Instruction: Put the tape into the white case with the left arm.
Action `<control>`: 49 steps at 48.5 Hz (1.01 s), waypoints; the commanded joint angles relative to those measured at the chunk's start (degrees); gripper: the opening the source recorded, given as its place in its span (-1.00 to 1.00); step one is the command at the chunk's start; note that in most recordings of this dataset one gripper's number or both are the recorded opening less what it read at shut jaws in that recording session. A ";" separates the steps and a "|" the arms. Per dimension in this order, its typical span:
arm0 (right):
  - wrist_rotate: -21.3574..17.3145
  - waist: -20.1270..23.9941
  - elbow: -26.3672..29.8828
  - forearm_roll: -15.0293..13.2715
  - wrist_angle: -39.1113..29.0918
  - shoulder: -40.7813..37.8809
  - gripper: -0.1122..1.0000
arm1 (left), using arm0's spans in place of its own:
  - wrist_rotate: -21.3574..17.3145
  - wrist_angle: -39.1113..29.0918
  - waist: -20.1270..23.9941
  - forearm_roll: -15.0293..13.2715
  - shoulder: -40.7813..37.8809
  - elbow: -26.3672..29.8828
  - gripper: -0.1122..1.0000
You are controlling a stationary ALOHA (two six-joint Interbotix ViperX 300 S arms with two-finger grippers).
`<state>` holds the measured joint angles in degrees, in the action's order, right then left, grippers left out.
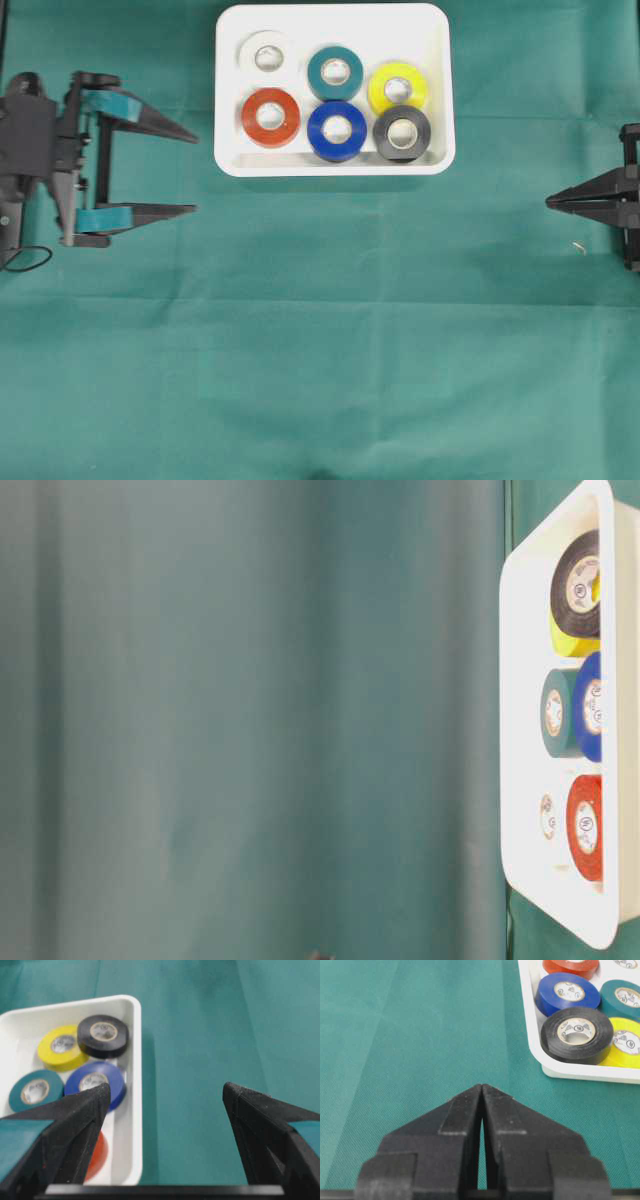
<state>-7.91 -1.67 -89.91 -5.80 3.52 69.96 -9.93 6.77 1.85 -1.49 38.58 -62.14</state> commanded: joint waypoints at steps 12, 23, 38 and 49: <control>0.00 -0.09 0.53 0.00 0.53 -0.35 -0.97 | 3.78 -0.44 -0.18 -0.09 12.83 -7.73 0.88; 0.09 -0.09 0.53 -0.09 0.53 -0.35 -0.97 | 5.80 -3.34 -0.09 -0.09 20.39 -11.60 0.87; 0.09 -0.09 0.53 0.00 0.62 -0.35 -0.97 | 5.80 -7.29 -0.09 -0.09 25.66 -15.38 0.87; 0.09 -0.09 0.53 -0.09 0.62 -0.35 -0.97 | 5.80 -7.29 -0.09 -0.09 29.36 -18.02 0.87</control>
<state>-7.91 -1.67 -90.00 -5.80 3.52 69.96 -4.22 -0.79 1.76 -1.49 67.24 -80.16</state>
